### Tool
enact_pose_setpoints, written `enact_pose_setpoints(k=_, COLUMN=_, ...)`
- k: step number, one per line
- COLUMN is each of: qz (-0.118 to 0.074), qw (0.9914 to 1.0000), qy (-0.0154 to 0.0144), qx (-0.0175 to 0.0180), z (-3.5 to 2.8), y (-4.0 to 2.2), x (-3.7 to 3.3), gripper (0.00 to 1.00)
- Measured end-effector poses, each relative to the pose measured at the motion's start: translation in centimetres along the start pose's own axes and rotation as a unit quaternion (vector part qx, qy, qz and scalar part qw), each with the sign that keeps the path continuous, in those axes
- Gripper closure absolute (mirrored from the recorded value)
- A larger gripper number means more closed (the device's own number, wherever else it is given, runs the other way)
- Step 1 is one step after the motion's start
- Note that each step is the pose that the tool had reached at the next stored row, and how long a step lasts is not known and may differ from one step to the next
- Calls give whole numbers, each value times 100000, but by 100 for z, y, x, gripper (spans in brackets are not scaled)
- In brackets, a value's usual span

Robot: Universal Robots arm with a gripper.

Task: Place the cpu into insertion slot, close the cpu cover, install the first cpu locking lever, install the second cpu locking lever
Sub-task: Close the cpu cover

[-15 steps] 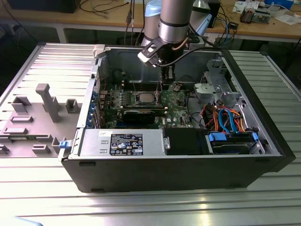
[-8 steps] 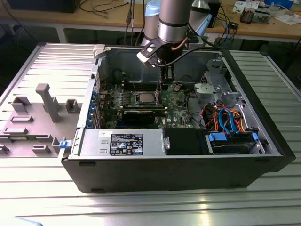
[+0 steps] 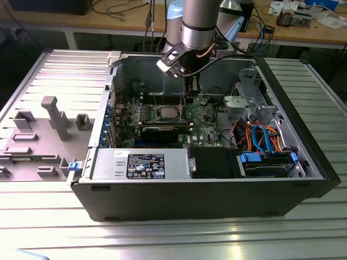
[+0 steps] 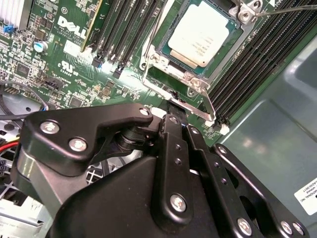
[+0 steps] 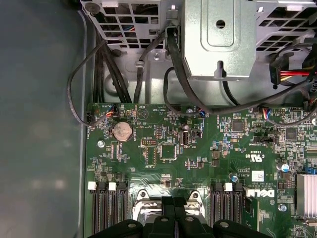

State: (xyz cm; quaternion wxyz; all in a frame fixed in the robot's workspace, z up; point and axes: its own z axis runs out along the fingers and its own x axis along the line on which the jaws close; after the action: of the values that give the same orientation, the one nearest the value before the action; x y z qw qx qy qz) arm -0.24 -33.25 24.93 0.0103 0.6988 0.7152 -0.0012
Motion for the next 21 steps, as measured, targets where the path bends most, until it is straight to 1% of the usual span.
enact_pose_setpoints(k=21, qz=2, qw=100000, qy=1, qx=0, z=0, y=-78, x=2, gripper=89)
